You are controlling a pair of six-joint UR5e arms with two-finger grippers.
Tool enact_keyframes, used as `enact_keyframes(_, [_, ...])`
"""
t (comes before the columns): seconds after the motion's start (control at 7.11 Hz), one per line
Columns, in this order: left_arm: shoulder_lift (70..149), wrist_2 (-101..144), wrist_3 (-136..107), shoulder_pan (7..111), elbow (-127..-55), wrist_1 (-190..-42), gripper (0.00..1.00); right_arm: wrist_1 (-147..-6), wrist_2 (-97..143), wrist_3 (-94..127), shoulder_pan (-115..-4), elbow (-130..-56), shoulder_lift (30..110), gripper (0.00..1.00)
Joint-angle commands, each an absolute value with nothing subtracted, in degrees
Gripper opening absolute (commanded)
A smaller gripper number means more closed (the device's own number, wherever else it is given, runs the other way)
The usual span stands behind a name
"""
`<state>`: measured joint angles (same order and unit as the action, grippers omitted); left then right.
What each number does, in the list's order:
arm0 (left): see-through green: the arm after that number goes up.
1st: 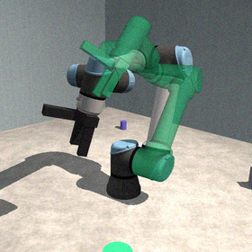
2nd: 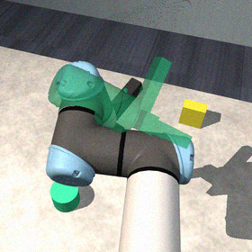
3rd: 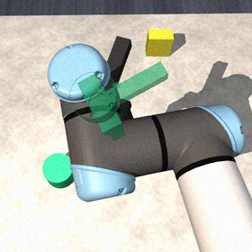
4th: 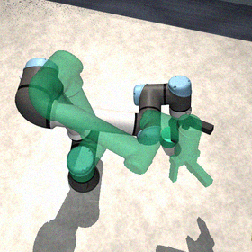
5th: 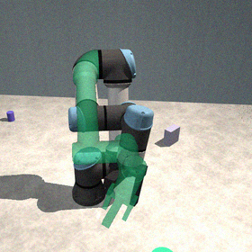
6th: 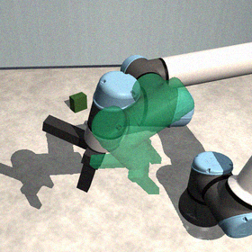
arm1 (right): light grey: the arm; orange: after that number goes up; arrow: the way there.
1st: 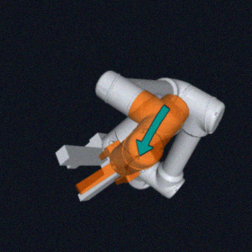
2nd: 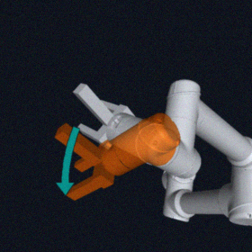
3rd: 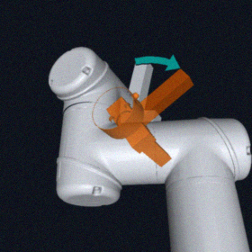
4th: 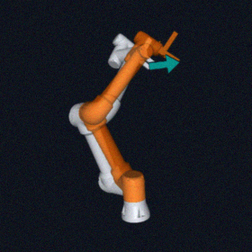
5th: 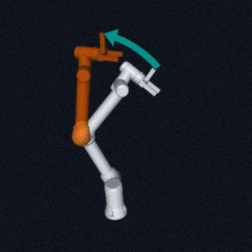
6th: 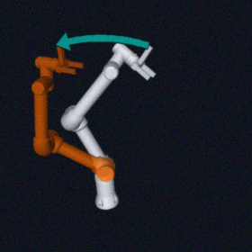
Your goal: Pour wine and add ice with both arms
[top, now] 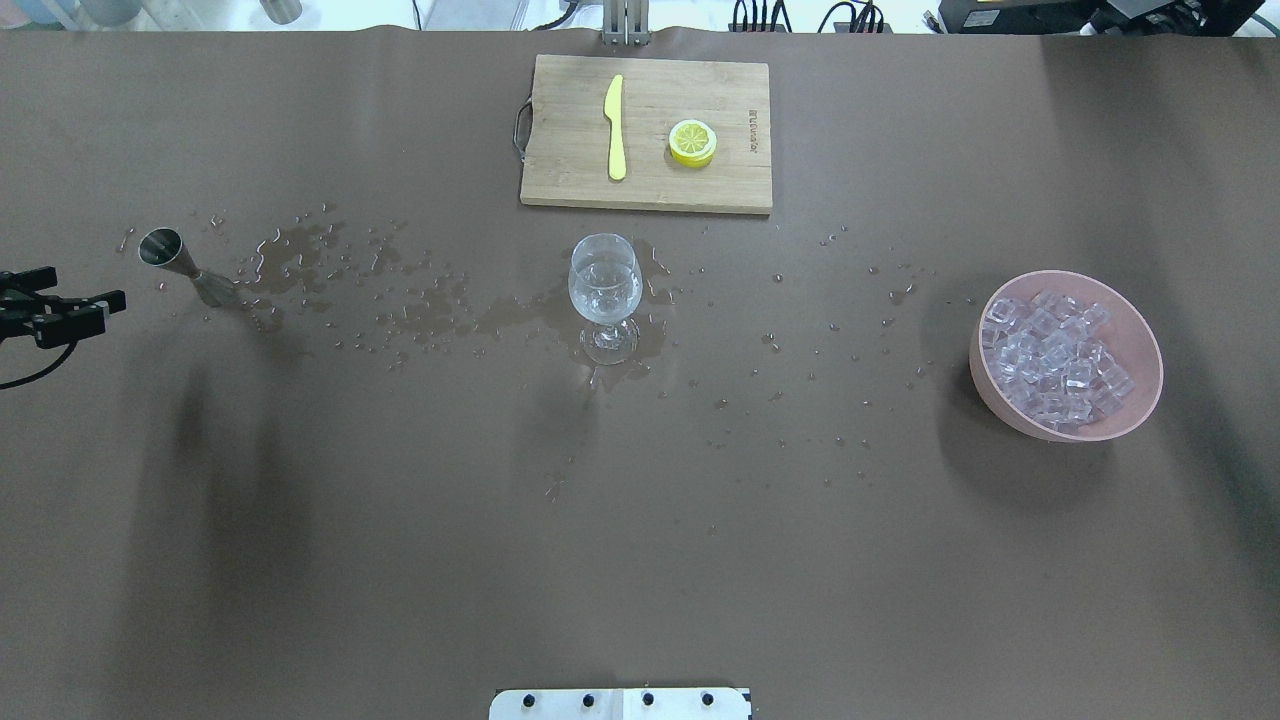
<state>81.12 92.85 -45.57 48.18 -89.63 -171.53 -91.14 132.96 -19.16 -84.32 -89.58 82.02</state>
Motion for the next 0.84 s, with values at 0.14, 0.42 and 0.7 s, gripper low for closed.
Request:
enact_keyframes(0.14, [83.4,76.6,-48.7,37.9,-86.8,-174.1,0.96,-91.1,132.9,-19.2,-83.8,-89.4,82.0,1.0])
enact_keyframes(0.42, [88.8,69.4,-48.9,36.3,-81.7,-176.6,0.96,-91.1,133.0,-19.2,-83.8,-89.5,81.9,1.0])
enact_keyframes(0.7, [91.0,65.3,-48.6,36.3,-75.1,-182.7,0.94,-91.1,133.0,-19.2,-83.8,-89.7,81.9,1.0])
